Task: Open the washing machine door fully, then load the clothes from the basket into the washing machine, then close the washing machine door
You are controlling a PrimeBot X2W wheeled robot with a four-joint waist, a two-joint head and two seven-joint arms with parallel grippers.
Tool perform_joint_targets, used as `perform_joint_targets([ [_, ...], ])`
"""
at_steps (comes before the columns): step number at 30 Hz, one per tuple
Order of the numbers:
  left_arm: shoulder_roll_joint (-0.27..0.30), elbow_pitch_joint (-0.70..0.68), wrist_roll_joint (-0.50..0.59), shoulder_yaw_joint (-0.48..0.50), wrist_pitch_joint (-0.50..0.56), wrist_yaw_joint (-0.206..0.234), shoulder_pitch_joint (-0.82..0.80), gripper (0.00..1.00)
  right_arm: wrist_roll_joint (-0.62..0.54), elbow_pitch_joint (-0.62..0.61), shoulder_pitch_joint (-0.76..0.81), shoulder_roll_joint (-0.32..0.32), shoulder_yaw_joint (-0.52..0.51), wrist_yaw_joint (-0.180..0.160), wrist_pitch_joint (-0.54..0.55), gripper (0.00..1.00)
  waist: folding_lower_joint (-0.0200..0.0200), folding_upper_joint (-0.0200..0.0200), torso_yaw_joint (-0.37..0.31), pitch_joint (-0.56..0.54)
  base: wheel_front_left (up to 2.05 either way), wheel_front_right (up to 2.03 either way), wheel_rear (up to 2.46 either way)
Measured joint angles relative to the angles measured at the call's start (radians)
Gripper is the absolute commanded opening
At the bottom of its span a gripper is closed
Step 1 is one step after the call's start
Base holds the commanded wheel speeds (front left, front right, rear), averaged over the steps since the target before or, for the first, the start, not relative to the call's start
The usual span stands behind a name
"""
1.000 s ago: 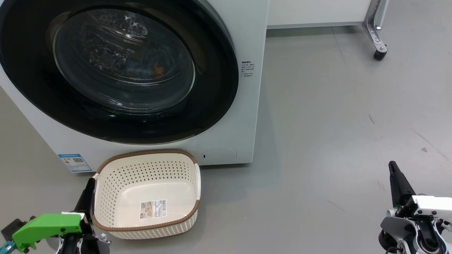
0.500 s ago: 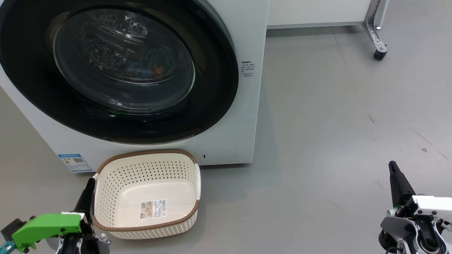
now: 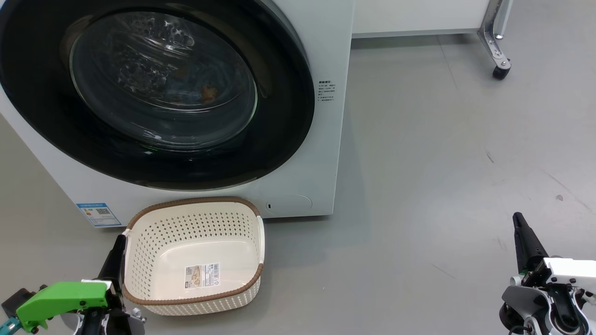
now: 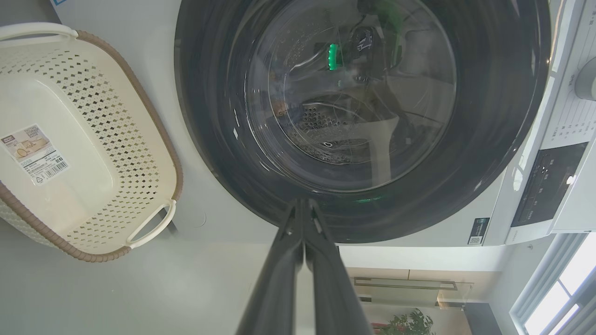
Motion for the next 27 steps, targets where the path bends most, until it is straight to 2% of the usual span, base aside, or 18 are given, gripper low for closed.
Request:
perform_joint_targets([
  [27, 0.0, 0.0, 0.0, 0.002, 0.0, 0.0, 0.0, 0.0, -0.001, 0.0, 0.0, 0.001, -0.002, 0.0, 0.0, 0.0, 0.0, 0.0, 0.0, 0.0, 0.0, 0.0, 0.0],
])
